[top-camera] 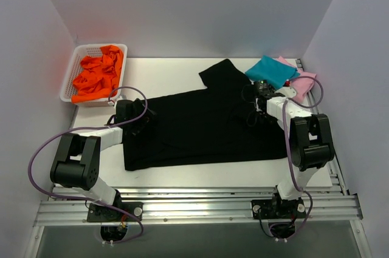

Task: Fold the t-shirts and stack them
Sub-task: Fold the tshirt

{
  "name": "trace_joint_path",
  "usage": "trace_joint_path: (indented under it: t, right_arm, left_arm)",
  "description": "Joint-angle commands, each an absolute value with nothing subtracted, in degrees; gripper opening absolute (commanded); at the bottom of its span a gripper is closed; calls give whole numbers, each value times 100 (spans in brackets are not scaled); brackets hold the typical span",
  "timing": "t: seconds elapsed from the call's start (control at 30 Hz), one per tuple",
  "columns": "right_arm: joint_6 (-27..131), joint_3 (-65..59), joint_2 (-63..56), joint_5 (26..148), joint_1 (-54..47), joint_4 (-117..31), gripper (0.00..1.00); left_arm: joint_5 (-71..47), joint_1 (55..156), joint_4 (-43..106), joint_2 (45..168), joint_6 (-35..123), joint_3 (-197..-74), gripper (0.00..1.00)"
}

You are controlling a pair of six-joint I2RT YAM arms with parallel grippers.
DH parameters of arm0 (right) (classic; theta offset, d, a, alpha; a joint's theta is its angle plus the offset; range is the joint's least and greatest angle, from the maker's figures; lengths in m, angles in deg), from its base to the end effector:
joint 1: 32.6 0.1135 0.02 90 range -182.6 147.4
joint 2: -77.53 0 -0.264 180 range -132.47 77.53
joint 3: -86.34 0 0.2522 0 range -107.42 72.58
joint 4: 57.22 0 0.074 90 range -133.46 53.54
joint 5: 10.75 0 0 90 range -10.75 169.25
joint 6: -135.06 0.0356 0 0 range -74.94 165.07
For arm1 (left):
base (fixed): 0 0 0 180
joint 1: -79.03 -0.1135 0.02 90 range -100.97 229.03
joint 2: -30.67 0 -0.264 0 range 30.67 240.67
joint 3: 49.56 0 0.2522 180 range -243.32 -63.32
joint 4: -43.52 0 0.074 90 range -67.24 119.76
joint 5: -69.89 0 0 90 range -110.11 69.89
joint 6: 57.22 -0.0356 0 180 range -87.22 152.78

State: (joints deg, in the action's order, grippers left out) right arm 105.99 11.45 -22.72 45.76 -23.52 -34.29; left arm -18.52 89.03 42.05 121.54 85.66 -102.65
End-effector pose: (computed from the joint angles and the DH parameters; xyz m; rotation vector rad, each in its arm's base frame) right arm 0.3624 0.0380 0.1879 1.2043 1.8930 -0.0622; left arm 0.3033 -0.0545 0.1536 -0.8374 2.1744 -0.6040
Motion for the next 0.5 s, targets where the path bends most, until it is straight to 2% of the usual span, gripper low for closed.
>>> trace_joint_path:
  t: [0.0, 0.1, 0.47]
  right_arm:
    - [10492, 658, -2468, 4278, -2355, -3441, 85]
    - [10351, 455, -2339, 4304, -2355, -3353, 84]
    - [10650, 2597, 69, 4629, -1872, -3292, 82]
  left_arm:
    - [-1826, 8879, 4479, 12208, 8472, -10419, 96]
    - [-1782, 8879, 4444, 12086, 8481, -10393, 96]
    - [-1800, 8923, 4338, 11716, 8481, -10296, 96]
